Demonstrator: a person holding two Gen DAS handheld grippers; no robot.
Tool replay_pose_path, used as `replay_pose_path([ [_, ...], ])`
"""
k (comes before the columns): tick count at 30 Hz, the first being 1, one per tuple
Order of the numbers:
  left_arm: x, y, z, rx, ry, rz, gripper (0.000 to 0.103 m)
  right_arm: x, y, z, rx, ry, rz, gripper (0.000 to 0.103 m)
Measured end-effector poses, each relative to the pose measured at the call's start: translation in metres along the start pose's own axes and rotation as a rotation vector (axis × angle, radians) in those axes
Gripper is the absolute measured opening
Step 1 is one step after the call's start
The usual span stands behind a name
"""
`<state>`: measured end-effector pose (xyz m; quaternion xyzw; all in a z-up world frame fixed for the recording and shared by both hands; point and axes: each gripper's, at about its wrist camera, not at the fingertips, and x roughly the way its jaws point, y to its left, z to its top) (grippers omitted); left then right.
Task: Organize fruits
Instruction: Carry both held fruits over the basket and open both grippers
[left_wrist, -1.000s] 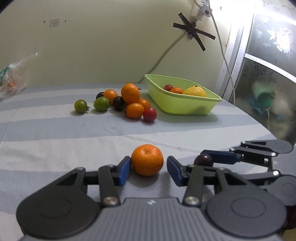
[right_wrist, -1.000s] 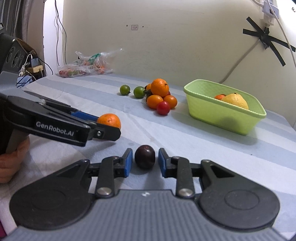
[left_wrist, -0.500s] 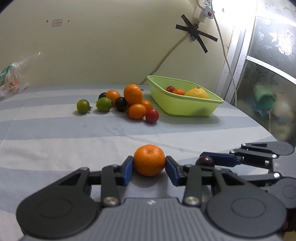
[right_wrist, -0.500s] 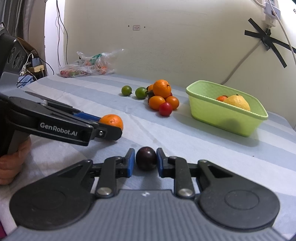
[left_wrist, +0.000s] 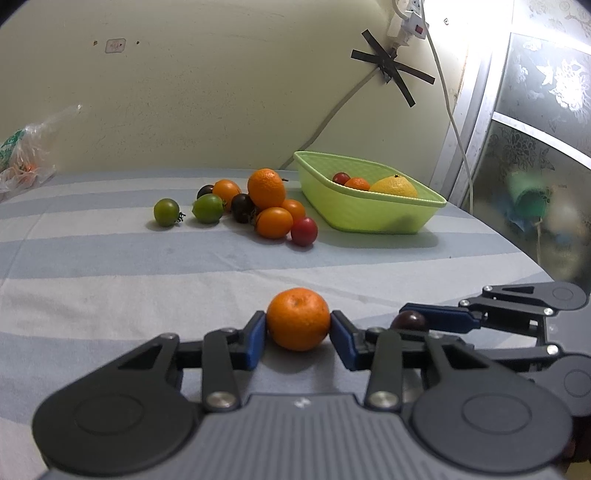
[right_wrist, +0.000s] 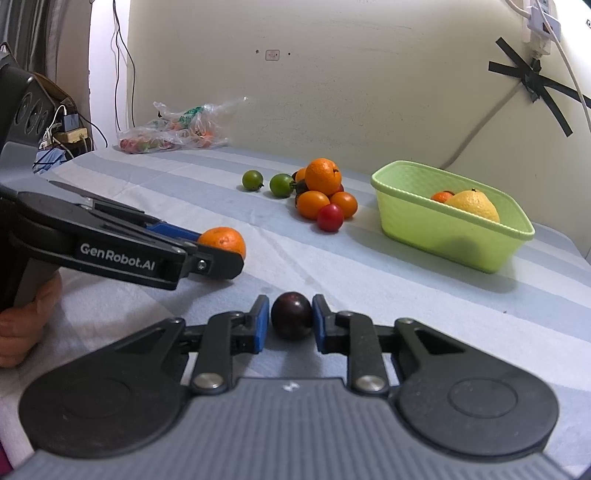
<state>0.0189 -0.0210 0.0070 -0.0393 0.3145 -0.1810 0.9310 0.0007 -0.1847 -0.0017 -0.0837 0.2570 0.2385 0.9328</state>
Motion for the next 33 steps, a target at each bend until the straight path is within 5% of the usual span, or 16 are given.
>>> replay_pose_path([
  [12, -0.002, 0.018, 0.010, -0.116, 0.002, -0.092, 0.037, -0.010, -0.013, 0.002, 0.096, -0.065, -0.025, 0.025],
  [19, 0.005, 0.013, 0.056, -0.108, -0.058, -0.135, 0.037, -0.016, -0.037, 0.028, 0.085, -0.174, -0.105, 0.025],
  [25, 0.038, -0.014, 0.110, -0.032, -0.077, -0.155, 0.037, -0.002, -0.074, 0.050, 0.101, -0.232, -0.185, 0.026],
  [33, 0.109, -0.027, 0.145, -0.020, 0.016, -0.143, 0.037, 0.039, -0.103, 0.060, 0.090, -0.190, -0.210, 0.027],
])
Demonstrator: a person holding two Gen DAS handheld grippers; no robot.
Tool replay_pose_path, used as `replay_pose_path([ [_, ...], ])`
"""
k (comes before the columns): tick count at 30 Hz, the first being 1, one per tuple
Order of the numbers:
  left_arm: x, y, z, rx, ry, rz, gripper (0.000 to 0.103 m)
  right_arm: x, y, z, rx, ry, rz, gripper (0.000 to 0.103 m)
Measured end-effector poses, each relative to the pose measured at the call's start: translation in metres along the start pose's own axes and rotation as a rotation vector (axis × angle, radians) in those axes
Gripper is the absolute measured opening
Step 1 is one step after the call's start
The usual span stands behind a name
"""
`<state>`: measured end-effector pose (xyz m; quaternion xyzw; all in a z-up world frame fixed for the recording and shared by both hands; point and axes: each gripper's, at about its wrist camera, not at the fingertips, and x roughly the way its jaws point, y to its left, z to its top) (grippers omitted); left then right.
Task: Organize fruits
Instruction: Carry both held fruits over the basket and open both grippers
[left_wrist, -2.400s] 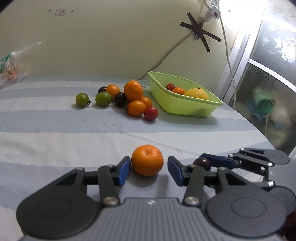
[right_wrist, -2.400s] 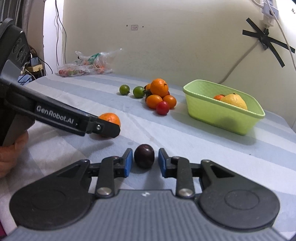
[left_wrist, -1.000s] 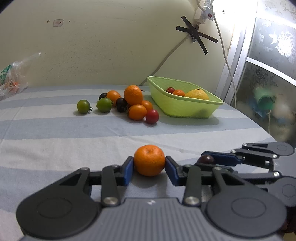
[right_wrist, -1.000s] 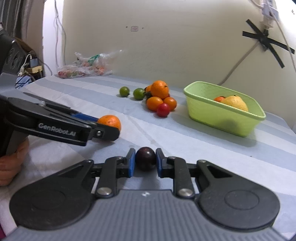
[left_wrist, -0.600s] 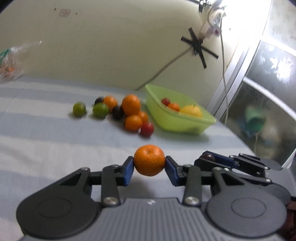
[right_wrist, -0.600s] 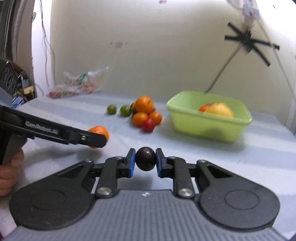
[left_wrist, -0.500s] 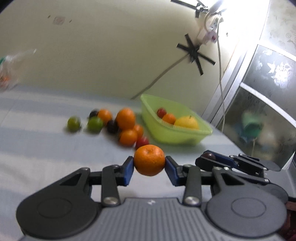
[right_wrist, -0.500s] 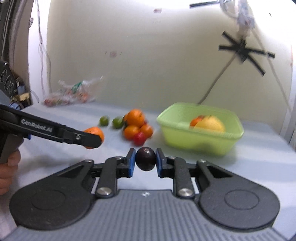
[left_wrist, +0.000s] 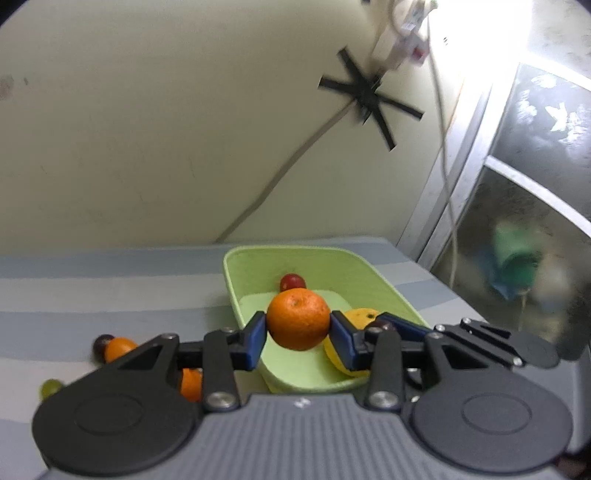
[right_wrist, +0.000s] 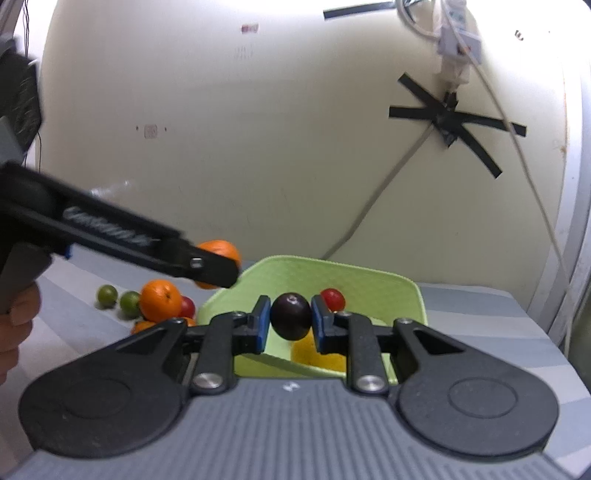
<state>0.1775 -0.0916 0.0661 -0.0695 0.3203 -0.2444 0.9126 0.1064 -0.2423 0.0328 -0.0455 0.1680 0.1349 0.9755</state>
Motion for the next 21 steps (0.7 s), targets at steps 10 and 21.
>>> replay_pose_path([
  [10, 0.016, 0.009, 0.002, -0.023, 0.006, 0.018, 0.043, -0.001, -0.009, -0.004, 0.032, -0.028, 0.002, 0.046],
  [21, -0.090, 0.090, -0.035, -0.193, -0.134, 0.203, 0.043, -0.019, -0.013, -0.003, 0.149, -0.098, 0.017, 0.046],
])
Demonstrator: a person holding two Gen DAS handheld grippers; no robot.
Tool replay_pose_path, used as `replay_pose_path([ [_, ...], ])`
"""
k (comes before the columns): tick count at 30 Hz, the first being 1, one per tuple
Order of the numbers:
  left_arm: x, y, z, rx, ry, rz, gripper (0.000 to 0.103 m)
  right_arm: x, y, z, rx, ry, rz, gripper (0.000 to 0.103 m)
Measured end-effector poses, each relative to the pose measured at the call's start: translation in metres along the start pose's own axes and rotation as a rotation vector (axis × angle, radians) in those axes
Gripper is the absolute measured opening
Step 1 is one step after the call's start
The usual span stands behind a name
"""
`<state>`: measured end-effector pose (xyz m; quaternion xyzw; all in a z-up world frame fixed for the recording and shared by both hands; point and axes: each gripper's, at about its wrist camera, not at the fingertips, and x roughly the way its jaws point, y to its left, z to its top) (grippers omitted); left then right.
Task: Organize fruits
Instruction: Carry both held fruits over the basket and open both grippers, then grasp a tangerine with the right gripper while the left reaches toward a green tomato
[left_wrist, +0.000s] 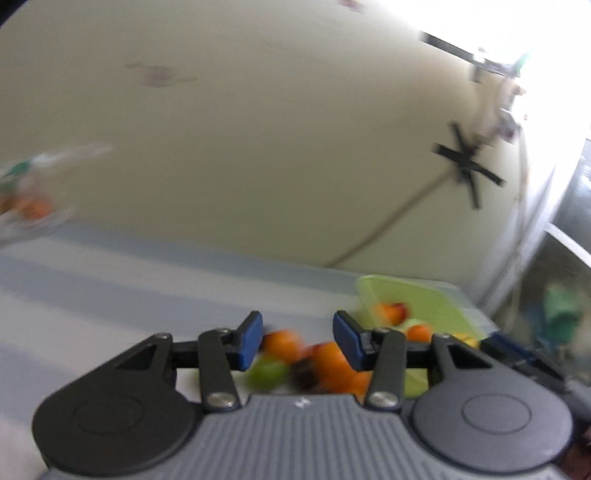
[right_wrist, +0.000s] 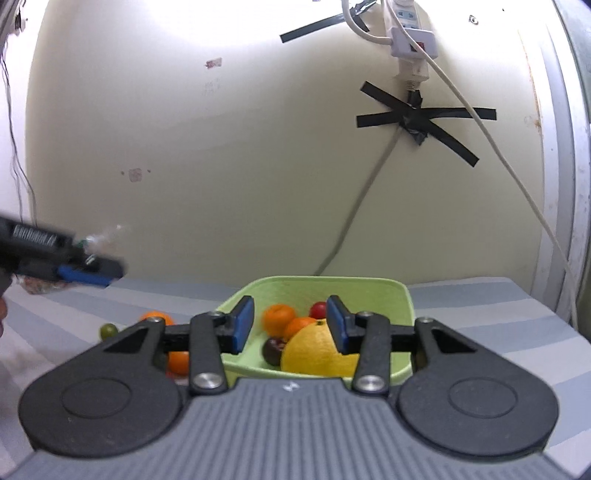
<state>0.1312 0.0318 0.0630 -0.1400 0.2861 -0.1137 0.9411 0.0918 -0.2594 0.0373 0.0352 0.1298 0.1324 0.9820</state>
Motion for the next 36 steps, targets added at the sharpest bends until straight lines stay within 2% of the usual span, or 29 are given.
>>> replay_pose_path([
  [5, -0.012, 0.057, -0.025, -0.102, 0.037, 0.087, 0.043, -0.003, 0.023, -0.002, -0.037, 0.028, 0.072, 0.046],
  [9, -0.013, 0.084, -0.041, -0.172, 0.065, 0.086, 0.043, -0.001, 0.050, -0.011, -0.084, 0.098, 0.149, 0.046],
  [15, -0.011, 0.079, -0.043, -0.134, 0.054, 0.047, 0.044, 0.017, 0.086, -0.018, -0.197, 0.188, 0.176, 0.046],
  [21, -0.001, 0.078, -0.036, -0.138, 0.051, 0.032, 0.044, 0.045, 0.101, 0.001, -0.182, 0.185, 0.180, 0.046],
  [26, 0.018, 0.063, -0.020, -0.019, 0.068, 0.001, 0.048, 0.056, 0.114, -0.004, -0.218, 0.201, 0.166, 0.046],
  [28, 0.030, 0.059, -0.016, 0.023, 0.083, 0.004, 0.048, 0.055, 0.119, -0.006, -0.234, 0.204, 0.194, 0.046],
  [31, 0.044, 0.061, -0.008, 0.001, 0.108, -0.048, 0.047, 0.059, 0.139, -0.009, -0.353, 0.209, 0.229, 0.037],
  [33, 0.051, 0.060, -0.006, -0.004, 0.111, -0.062, 0.047, 0.066, 0.148, -0.008, -0.436, 0.213, 0.219, 0.031],
  [36, 0.057, 0.057, -0.010, 0.016, 0.117, -0.054, 0.047, 0.073, 0.147, -0.001, -0.482, 0.190, 0.172, 0.030],
])
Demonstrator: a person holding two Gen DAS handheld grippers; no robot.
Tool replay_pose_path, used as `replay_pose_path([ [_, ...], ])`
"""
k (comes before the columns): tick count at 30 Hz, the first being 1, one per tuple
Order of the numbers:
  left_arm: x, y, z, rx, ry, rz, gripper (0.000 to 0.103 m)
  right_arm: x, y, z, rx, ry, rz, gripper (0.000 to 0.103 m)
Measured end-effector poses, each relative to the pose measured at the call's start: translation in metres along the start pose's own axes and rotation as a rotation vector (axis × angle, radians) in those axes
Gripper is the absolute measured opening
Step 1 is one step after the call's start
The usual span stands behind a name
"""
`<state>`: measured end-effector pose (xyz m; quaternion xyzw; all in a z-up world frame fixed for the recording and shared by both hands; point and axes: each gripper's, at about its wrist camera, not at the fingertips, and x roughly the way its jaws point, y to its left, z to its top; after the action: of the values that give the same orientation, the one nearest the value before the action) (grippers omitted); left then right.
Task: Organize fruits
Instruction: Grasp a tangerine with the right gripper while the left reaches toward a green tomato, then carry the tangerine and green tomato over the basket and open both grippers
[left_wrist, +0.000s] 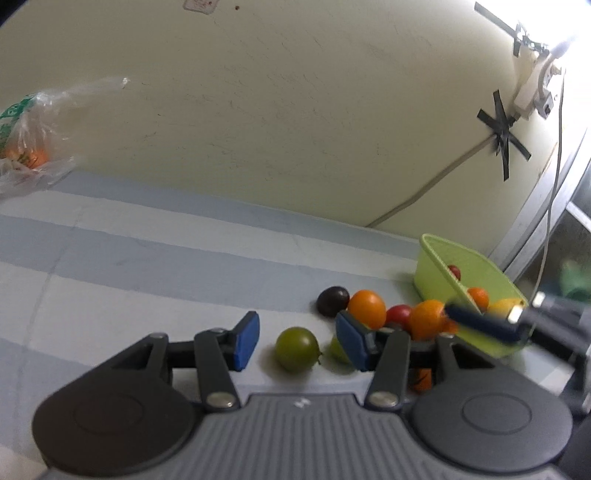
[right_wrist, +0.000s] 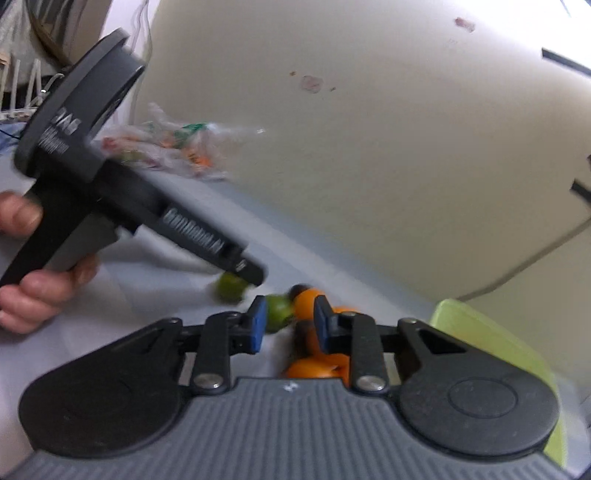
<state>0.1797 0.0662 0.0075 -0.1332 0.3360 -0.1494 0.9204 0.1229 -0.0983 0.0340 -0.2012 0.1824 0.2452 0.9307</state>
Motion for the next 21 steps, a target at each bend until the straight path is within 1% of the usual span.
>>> replay_pose_path([
  [2, 0.002, 0.000, -0.001, 0.001, 0.014, 0.003, 0.045, -0.002, -0.010, 0.002, 0.021, -0.020, -0.039, 0.032],
  [4, 0.004, 0.001, -0.002, 0.001, 0.016, 0.008, 0.043, -0.001, -0.019, -0.001, 0.054, -0.020, -0.060, 0.037],
  [5, 0.003, 0.000, -0.002, 0.007, 0.014, 0.020, 0.039, 0.001, -0.023, -0.003, 0.068, -0.010, -0.063, 0.046],
  [6, 0.003, -0.002, -0.003, 0.017, 0.013, 0.037, 0.037, 0.004, -0.026, -0.005, 0.081, 0.003, -0.066, 0.048],
  [7, 0.003, -0.004, -0.004, 0.029, 0.012, 0.045, 0.034, 0.008, -0.027, -0.007, 0.095, 0.022, -0.067, 0.048],
  [8, 0.003, -0.006, -0.004, 0.037, 0.019, 0.030, 0.026, 0.012, -0.029, -0.008, 0.112, 0.046, -0.053, 0.046],
  [9, 0.001, -0.008, -0.006, 0.047, 0.020, 0.024, 0.026, 0.018, -0.031, -0.009, 0.130, 0.080, -0.032, 0.043],
  [11, -0.003, -0.013, -0.009, 0.068, 0.014, 0.043, 0.025, 0.020, -0.030, -0.011, 0.141, 0.096, -0.020, 0.039],
  [13, -0.011, -0.014, -0.015, 0.046, 0.020, 0.014, 0.025, 0.007, -0.028, -0.011, 0.157, 0.072, -0.008, 0.039],
  [15, -0.022, -0.017, -0.024, 0.027, 0.021, -0.021, 0.025, -0.014, -0.024, -0.012, 0.166, 0.011, -0.007, 0.039],
  [17, -0.035, -0.024, -0.035, 0.025, 0.016, -0.048, 0.025, -0.036, -0.020, -0.015, 0.174, -0.025, -0.004, 0.039],
  [19, -0.047, -0.033, -0.044, 0.034, 0.017, -0.082, 0.025, -0.056, -0.016, -0.024, 0.186, -0.030, 0.022, 0.039],
  [21, -0.058, -0.048, -0.053, 0.069, 0.012, -0.114, 0.026, -0.073, -0.013, -0.036, 0.186, -0.012, 0.031, 0.039],
])
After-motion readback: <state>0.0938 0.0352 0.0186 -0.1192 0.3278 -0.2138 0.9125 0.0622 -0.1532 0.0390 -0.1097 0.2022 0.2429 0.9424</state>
